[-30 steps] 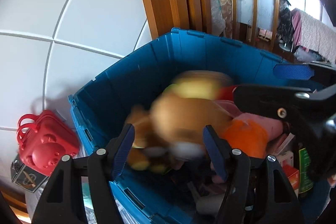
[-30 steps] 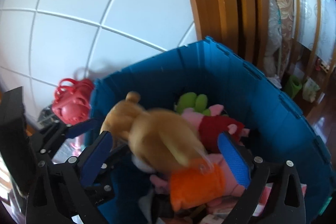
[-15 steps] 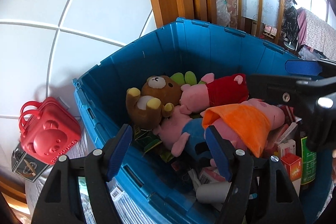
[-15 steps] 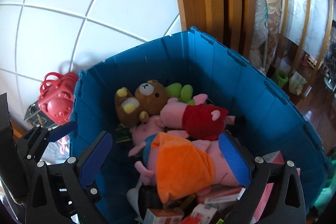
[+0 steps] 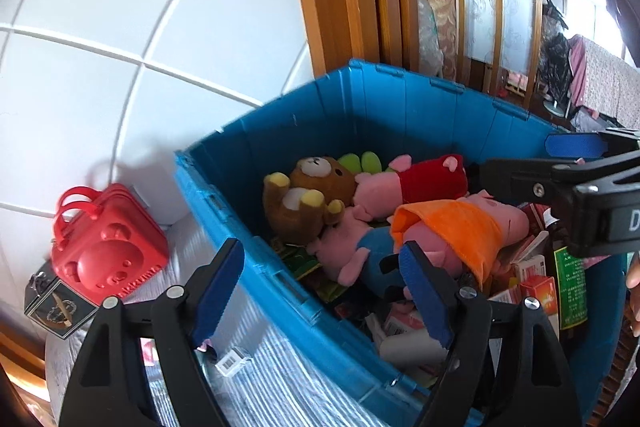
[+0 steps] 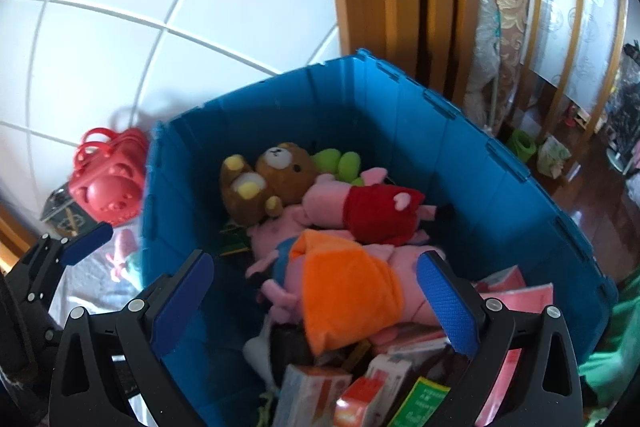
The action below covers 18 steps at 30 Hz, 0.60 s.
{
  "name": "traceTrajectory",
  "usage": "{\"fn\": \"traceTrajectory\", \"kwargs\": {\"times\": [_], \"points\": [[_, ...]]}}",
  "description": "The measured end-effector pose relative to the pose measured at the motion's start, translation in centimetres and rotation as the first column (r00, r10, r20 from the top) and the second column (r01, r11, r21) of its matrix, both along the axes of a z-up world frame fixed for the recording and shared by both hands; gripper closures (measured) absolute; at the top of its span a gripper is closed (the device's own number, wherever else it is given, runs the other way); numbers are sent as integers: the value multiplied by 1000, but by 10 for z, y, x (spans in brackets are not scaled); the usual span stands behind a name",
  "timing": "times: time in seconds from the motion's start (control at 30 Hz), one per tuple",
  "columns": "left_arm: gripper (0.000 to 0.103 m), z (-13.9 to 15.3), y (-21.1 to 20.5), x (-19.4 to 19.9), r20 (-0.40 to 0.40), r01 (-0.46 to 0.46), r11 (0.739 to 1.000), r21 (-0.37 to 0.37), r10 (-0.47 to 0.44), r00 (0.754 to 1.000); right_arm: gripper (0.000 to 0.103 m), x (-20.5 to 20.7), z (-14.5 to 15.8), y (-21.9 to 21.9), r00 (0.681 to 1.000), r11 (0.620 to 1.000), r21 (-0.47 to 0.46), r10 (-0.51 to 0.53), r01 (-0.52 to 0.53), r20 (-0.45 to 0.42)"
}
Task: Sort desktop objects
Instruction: 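Move both tools back over the bed toward the pig in green shirt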
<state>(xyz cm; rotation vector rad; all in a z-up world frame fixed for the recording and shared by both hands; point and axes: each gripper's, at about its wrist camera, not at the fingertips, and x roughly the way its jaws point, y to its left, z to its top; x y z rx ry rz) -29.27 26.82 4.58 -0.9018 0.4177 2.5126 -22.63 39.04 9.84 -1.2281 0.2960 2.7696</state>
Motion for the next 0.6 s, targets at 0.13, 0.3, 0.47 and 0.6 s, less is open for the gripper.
{"fn": "traceTrajectory", "kwargs": {"times": [0.13,0.3,0.47,0.6], "points": [[20,8,-23,10,-22,-22,998,51,23,999,0,15,8,-24,998,999,19,44,-44,-36],[15,7,-54,18,-26,-64,994,86,66,997,0,25,14,-57,993,995,50,94,-90,-77],[14,-2,-94,25,-53,-132,986,103,138,989,0,33,13,-87,983,989,13,145,-144,-115],[14,-16,-138,25,-42,-218,969,118,224,974,0,36,10,-116,973,983,11,180,-181,-141]]}}
